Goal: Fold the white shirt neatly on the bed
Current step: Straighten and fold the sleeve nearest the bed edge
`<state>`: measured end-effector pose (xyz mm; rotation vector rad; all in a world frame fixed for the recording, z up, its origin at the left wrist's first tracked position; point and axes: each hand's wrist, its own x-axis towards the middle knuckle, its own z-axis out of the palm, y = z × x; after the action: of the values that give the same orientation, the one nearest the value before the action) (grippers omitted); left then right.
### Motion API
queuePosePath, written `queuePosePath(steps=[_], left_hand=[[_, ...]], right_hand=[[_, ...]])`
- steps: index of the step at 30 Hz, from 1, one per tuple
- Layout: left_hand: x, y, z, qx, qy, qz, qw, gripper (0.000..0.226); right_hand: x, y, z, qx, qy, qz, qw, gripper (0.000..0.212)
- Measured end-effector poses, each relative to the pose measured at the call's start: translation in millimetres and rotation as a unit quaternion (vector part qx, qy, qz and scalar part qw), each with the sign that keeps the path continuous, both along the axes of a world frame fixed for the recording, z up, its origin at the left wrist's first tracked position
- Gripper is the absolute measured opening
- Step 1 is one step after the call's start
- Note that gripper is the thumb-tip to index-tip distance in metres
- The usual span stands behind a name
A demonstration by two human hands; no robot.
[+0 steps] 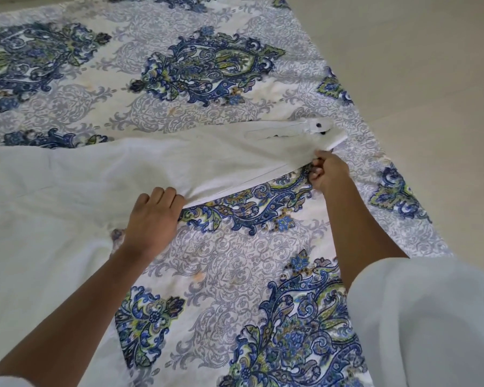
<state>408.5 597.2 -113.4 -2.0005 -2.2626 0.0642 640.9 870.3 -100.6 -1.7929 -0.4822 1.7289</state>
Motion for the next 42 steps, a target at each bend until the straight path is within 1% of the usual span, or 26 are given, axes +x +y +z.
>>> queuePosePath(steps=[2, 4, 6, 8, 10, 11, 12, 14, 15, 17, 18, 19, 21, 23, 25, 26, 28, 31, 33, 34, 36, 37, 38, 39, 40, 42], left_hand=[[6, 9, 1, 0.012, -0.001, -0.007, 1.0, 0.034], [14, 17, 0, 0.013, -0.015, -0.008, 1.0, 0.035], [19, 21, -2, 0.0, -0.048, 0.01, 0.999, 0.039], [21, 20, -3, -0.011, -0.085, 0.027, 0.996, 0.041], [19, 19, 0, -0.014, -0.123, 0.033, 0.992, 0.039], [16, 19, 2, -0.015, -0.144, 0.031, 0.989, 0.035], [13, 20, 4, -0.011, -0.168, 0.025, 0.985, 0.029], [8, 25, 5, 0.006, -0.215, 0.017, 0.977, 0.017], [6, 31, 7, 0.016, -0.238, 0.021, 0.971, 0.024], [-1, 46, 11, 0.034, -0.275, 0.034, 0.96, 0.043], [-6, 55, 13, 0.05, -0.277, 0.045, 0.958, 0.046], [-12, 64, 16, 0.065, -0.269, 0.058, 0.959, 0.043], [-27, 80, 19, 0.084, -0.236, 0.103, 0.963, 0.033], [-45, 90, 22, 0.068, -0.211, 0.196, 0.955, 0.04], [-63, 93, 23, 0.02, -0.217, 0.301, 0.928, 0.043], [-72, 92, 22, -0.005, -0.216, 0.33, 0.919, 0.04], [-88, 88, 23, -0.036, -0.218, 0.341, 0.914, 0.032], [-112, 79, 34, -0.086, -0.253, 0.316, 0.91, 0.027], [-133, 69, 41, -0.121, -0.277, 0.318, 0.898, 0.024], [-144, 62, 42, -0.125, -0.306, 0.334, 0.883, 0.02], [-163, 46, 40, -0.115, -0.392, 0.387, 0.826, 0.011], [-172, 37, 38, -0.098, -0.424, 0.411, 0.801, 0.009], [-180, 30, 35, -0.077, -0.439, 0.427, 0.787, 0.008], [-186, 25, 32, -0.059, -0.439, 0.434, 0.784, 0.009], [-188, 23, 29, -0.045, -0.429, 0.432, 0.792, 0.012], [-186, 21, 25, -0.033, -0.371, 0.411, 0.832, 0.014]], right_hand=[[2, 5, 0, -0.002, 0.02, 0.014, 1.0, 0.026], [3, 11, 1, 0.004, 0.019, 0.003, 1.0, 0.025], [1, 13, 1, 0.02, 0.016, -0.015, 1.0, 0.022], [-2, 11, 1, 0.026, -0.001, -0.013, 1.0, 0.024], [-7, 8, 6, 0.028, -0.059, -0.012, 0.998, 0.024], [-11, 7, 10, 0.049, -0.11, -0.011, 0.993, 0.018], [-14, 4, 14, 0.087, -0.17, -0.012, 0.982, 0.018], [-24, -7, 21, 0.182, -0.298, -0.003, 0.937, 0.035], [-30, -12, 24, 0.23, -0.343, 0.031, 0.91, 0.033], [-48, -20, 25, 0.295, -0.368, 0.165, 0.866, 0.021], [-57, -21, 25, 0.317, -0.362, 0.238, 0.844, 0.019], [-65, -18, 23, 0.325, -0.352, 0.301, 0.825, 0.023], [-77, -7, 23, 0.302, -0.35, 0.393, 0.795, 0.036], [-85, 3, 21, 0.266, -0.387, 0.444, 0.763, 0.046], [-89, 10, 17, 0.254, -0.427, 0.469, 0.73, 0.046], [-91, 12, 16, 0.255, -0.446, 0.476, 0.714, 0.042], [-92, 15, 15, 0.263, -0.482, 0.463, 0.696, 0.033], [-88, 23, 11, 0.278, -0.514, 0.404, 0.703, 0.028], [-86, 25, 8, 0.271, -0.523, 0.411, 0.696, 0.028], [-87, 24, 8, 0.266, -0.522, 0.42, 0.693, 0.028], [-90, 17, 13, 0.263, -0.514, 0.424, 0.697, 0.032], [-94, 10, 16, 0.274, -0.513, 0.424, 0.694, 0.035], [-98, 1, 19, 0.298, -0.516, 0.425, 0.681, 0.038], [-104, -10, 19, 0.333, -0.518, 0.431, 0.66, 0.04], [-111, -23, 18, 0.373, -0.512, 0.445, 0.633, 0.042], [-129, -56, 9, 0.446, -0.47, 0.49, 0.584, 0.042]])
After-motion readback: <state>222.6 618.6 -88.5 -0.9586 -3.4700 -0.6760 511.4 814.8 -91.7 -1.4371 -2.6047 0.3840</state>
